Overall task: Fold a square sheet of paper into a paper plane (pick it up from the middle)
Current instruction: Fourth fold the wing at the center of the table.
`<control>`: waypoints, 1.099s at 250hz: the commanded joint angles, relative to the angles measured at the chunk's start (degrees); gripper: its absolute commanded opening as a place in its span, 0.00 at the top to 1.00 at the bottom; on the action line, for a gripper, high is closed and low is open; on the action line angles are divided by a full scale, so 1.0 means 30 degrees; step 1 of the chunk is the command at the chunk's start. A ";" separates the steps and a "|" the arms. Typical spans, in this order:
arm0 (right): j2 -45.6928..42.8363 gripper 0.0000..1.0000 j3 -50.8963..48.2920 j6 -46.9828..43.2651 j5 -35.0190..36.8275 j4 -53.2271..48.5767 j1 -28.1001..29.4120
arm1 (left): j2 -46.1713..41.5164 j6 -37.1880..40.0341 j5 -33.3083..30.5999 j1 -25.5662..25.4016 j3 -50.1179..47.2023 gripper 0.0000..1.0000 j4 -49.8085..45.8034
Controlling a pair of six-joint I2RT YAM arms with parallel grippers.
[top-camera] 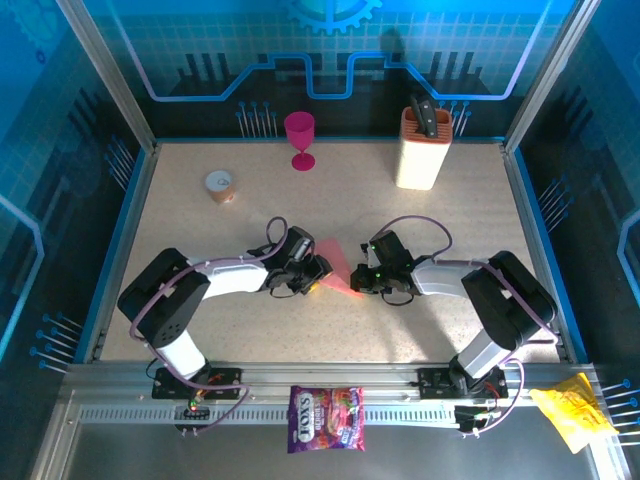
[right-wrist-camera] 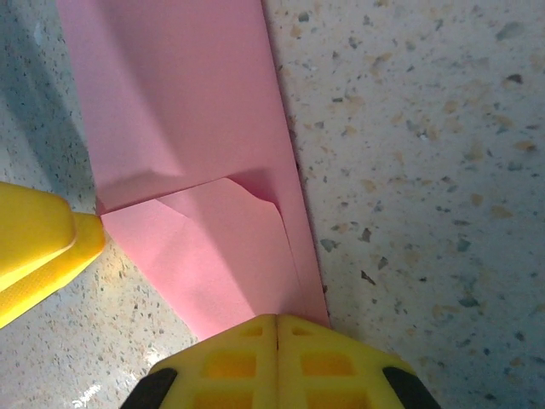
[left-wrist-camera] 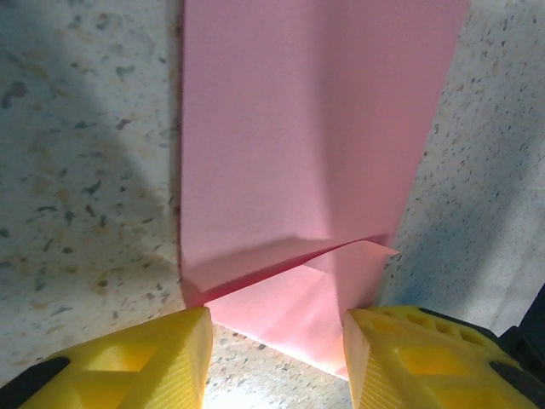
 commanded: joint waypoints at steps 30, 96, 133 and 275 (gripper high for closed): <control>0.1113 1.00 -0.0718 0.0221 0.0212 -0.0457 -0.0201 | 0.0111 -0.0081 -0.0347 0.0047 0.0516 0.55 -0.1102; 0.1168 1.00 -0.0861 0.0281 0.0215 -0.0371 -0.0202 | -0.0791 -0.0714 -0.1835 0.0054 -0.0048 0.55 -0.2530; 0.1192 1.00 -0.0926 0.0274 0.0196 -0.0335 -0.0233 | -0.0388 -0.0674 -0.1608 0.0076 0.0118 0.55 -0.2104; 0.1347 1.00 -0.1125 0.0232 0.0250 -0.0218 -0.0232 | 0.0437 0.0275 -0.1050 0.0336 0.1578 0.56 -0.1597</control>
